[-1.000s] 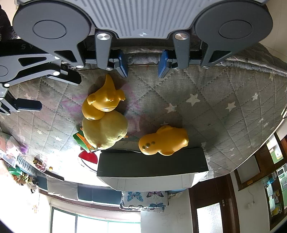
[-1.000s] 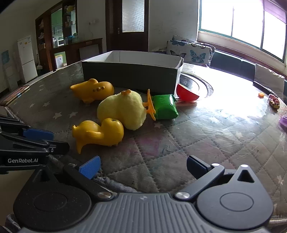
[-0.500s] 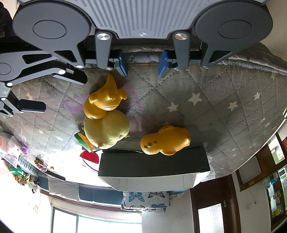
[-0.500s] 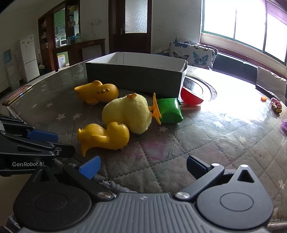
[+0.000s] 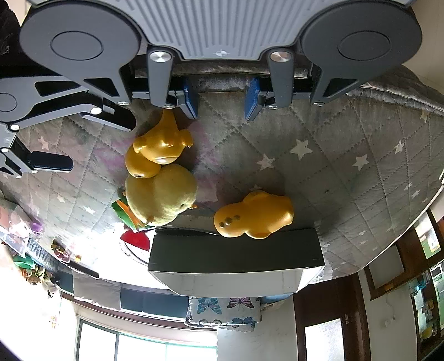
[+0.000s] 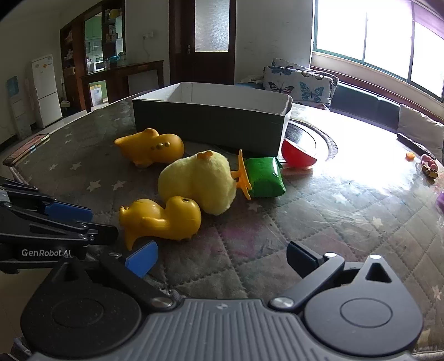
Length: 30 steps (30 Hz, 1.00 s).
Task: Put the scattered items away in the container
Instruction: 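Move the left tool toward the small yellow duck beside the plush chick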
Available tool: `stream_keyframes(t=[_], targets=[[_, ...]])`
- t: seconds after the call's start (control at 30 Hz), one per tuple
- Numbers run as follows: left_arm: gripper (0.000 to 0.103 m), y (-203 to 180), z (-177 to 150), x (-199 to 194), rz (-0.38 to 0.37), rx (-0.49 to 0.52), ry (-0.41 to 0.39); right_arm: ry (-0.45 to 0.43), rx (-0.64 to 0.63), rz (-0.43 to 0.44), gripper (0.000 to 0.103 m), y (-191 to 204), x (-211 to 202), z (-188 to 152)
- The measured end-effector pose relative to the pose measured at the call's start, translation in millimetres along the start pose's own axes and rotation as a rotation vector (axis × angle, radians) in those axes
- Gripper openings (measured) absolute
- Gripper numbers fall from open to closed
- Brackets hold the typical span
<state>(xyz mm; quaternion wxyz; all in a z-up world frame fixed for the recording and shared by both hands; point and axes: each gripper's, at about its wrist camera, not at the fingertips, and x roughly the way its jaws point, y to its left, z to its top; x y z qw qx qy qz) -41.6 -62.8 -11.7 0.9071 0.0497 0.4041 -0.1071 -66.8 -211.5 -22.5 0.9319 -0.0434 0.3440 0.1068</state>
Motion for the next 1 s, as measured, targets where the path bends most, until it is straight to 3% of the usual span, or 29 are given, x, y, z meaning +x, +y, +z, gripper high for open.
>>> stream_keyframes(t=[1.0], targets=[[0.04,17,24,18,-0.031,-0.034,0.013,0.015,0.026,0.048,0.098,-4,18,22]])
